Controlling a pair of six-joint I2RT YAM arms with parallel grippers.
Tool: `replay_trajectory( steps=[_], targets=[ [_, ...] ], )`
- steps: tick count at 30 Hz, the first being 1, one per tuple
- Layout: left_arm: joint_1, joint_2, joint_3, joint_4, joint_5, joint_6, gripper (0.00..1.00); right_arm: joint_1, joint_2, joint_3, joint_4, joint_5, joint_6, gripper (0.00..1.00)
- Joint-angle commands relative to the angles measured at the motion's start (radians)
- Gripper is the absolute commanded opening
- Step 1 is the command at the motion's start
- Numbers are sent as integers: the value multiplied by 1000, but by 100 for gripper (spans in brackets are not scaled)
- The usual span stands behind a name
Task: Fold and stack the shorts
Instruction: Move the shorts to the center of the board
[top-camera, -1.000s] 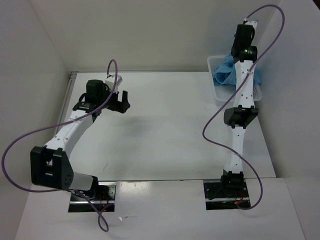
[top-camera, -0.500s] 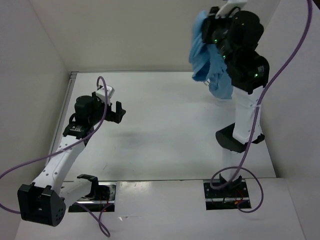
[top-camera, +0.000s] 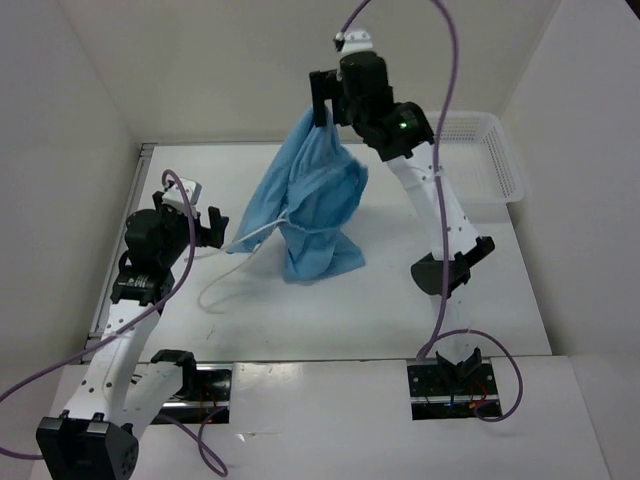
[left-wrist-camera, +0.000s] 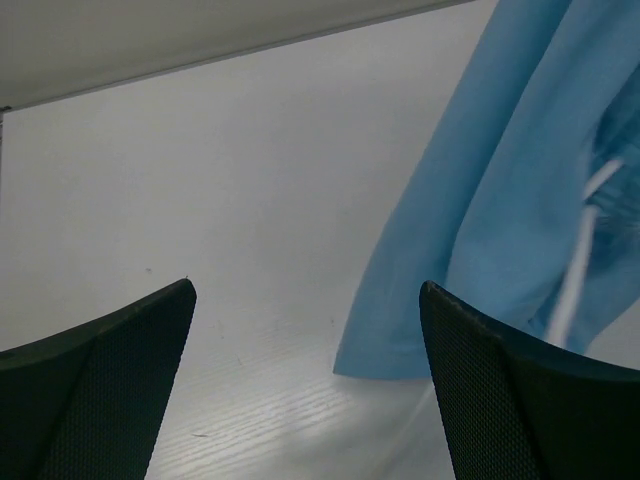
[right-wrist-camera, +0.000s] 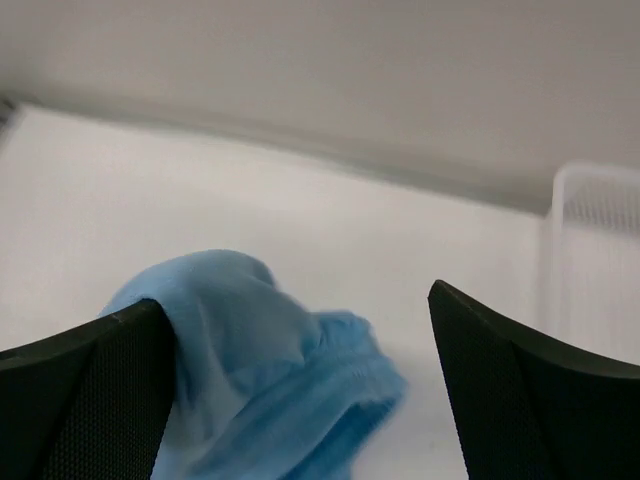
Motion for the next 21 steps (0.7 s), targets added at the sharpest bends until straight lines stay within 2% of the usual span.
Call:
replay_trajectory(
  steps=[1, 4, 5, 6, 7, 8, 10, 11, 13, 15, 16, 17, 20, 21],
  targets=[
    [32, -12, -20, 55, -41, 4, 99, -3, -48, -152, 12, 89, 43, 100],
    [55, -3, -29, 67, -41, 4, 99, -13, -135, -331, 12, 69, 6, 100],
    [56, 8, -29, 67, -41, 4, 99, -13, -240, -412, 12, 56, -26, 100],
    [56, 8, -29, 67, -41, 4, 99, -13, -311, -627, 12, 31, -46, 100],
    [56, 8, -29, 67, -41, 4, 99, -13, -392, -760, 23, -62, -71, 100],
    [56, 19, -29, 67, -41, 4, 99, -13, -569, -1036, 23, -113, -95, 100],
    [56, 31, -29, 67, -32, 4, 99, -13, -713, -1266, -7, -239, -149, 100],
    [56, 51, -40, 77, -32, 4, 99, -13, -813, -1451, -24, -249, -176, 100],
    [56, 88, -40, 77, 8, 4, 99, -13, -861, -1569, 29, -238, -177, 100],
    [65, 135, -17, 54, 37, 4, 99, -13, -848, -1611, 187, -238, -222, 100],
    [65, 149, -6, 43, 54, 4, 99, 1, -826, -1611, 257, -238, -232, 100],
    [75, 177, 4, 25, 82, 4, 99, 18, -768, -1611, 405, -215, -247, 100],
    [97, 209, 36, -9, 157, 4, 99, 67, -664, -1625, 610, -206, -371, 100],
    [97, 221, 37, -20, 175, 4, 99, 78, -637, -1625, 626, -232, -429, 100]
  ],
)
